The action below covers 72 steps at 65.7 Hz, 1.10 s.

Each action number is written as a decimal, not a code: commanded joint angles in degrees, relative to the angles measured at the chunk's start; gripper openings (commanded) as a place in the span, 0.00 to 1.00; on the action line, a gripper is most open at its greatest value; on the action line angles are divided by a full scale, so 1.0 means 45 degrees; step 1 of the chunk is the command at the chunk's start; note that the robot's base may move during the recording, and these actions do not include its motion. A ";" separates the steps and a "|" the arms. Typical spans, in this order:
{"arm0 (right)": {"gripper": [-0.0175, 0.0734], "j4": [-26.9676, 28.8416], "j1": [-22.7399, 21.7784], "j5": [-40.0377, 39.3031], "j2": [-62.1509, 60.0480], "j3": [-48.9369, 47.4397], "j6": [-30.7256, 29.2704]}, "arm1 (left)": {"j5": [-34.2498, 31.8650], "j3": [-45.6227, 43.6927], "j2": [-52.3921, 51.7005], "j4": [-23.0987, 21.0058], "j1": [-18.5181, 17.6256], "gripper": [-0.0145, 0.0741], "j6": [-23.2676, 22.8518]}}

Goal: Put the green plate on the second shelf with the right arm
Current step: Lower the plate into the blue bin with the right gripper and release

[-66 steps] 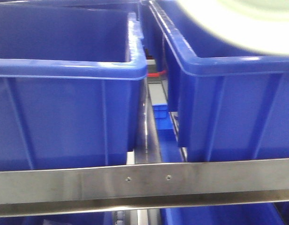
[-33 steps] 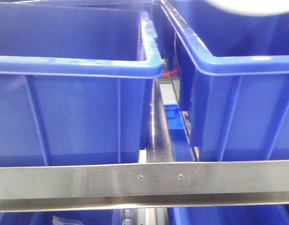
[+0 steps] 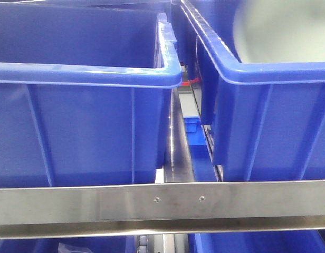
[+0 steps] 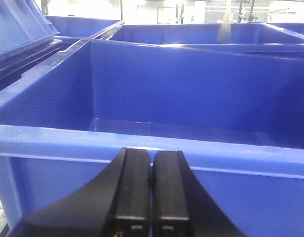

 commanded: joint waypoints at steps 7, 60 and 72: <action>0.62 -0.0219 -0.0099 -0.0037 -0.0205 -0.0995 -0.0024 | -0.1043 0.0533 -0.0045 -0.0083 -0.0011 0.31 -0.0079; 0.24 -0.0455 -0.0099 0.7418 -0.7392 -0.1063 -0.2827 | -0.1043 0.0533 -0.0045 -0.0083 -0.0011 0.31 -0.0079; 0.24 -0.0424 -0.0099 0.6904 -0.7540 -0.1063 -0.2804 | -0.1043 0.0533 -0.0045 -0.0083 -0.0011 0.31 -0.0079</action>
